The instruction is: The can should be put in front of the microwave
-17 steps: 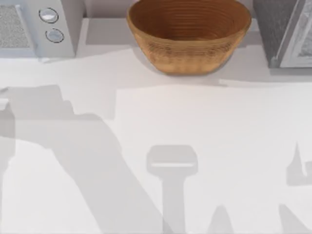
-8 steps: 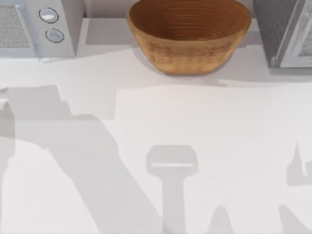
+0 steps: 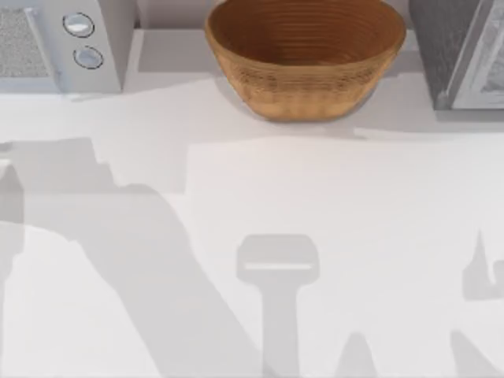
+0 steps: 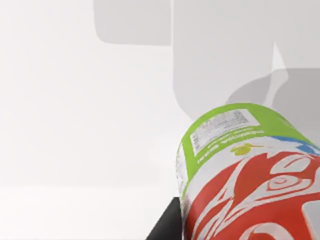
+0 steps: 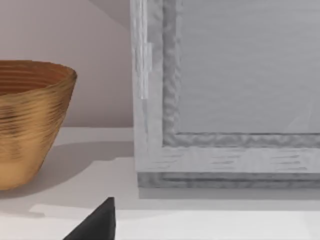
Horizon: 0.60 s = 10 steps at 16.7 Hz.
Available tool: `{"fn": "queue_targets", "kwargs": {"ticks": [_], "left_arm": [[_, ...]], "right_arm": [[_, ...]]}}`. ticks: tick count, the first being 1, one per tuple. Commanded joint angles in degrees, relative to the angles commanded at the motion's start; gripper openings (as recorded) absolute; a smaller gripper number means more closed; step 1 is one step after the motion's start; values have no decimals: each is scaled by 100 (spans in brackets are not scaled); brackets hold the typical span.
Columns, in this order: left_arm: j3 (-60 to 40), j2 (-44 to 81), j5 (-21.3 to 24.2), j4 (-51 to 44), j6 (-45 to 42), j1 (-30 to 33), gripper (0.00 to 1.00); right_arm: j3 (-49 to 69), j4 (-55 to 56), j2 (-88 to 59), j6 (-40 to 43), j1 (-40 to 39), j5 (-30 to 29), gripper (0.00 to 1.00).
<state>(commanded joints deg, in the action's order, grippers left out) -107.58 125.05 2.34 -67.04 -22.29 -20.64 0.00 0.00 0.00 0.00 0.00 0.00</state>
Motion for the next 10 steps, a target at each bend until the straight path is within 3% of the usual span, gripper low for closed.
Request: {"fn": "queue_targets", "kwargs": {"ticks": [5,10], "left_arm": [[0,0,0,0,0,0,98],[0,0,0,0,0,0,100]], "right_arm": [[0,0,0,0,0,0,100],[0,0,0,0,0,0,100]]}}
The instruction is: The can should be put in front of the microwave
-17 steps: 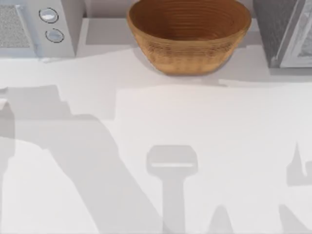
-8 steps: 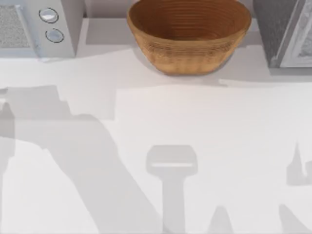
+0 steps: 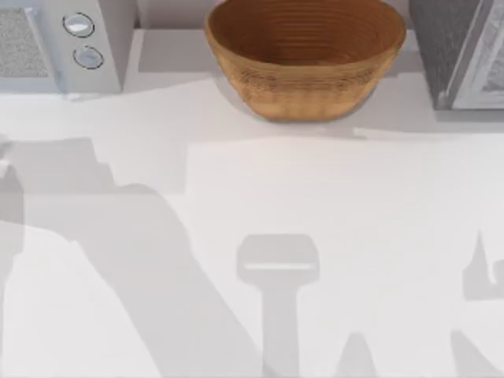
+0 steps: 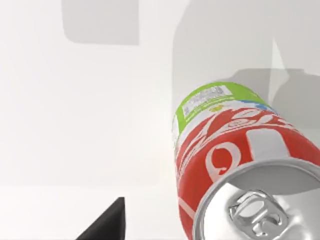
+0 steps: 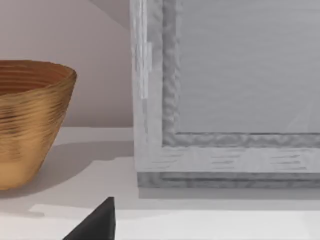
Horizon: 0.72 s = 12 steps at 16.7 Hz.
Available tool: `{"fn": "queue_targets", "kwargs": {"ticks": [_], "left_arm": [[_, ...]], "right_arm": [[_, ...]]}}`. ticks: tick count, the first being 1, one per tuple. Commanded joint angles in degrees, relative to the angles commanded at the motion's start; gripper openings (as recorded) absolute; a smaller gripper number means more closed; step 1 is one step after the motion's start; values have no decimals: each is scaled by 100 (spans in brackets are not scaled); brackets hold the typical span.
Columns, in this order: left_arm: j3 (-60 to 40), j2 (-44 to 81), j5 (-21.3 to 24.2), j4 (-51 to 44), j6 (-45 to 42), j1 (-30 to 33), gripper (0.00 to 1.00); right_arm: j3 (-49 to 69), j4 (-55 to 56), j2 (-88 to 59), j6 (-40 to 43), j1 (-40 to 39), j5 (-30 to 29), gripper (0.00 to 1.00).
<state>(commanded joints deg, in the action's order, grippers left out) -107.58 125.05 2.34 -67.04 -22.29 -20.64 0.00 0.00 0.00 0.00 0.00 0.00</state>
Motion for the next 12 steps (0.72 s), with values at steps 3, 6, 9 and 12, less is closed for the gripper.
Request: {"fn": "queue_targets", "kwargs": {"ticks": [3,6,9,12], "left_arm": [[0,0,0,0,0,0,100],[-105,11,8,-100,-2,5,100],[-653,24,0,-637,7,1,100],[-931,16,-1,-916,7,11,100]], "right_arm": [[0,0,0,0,0,0,100],[0,0,0,0,0,0,100],[0,0,0,0,0,0,100],[0,0,0,0,0,0,100]]}}
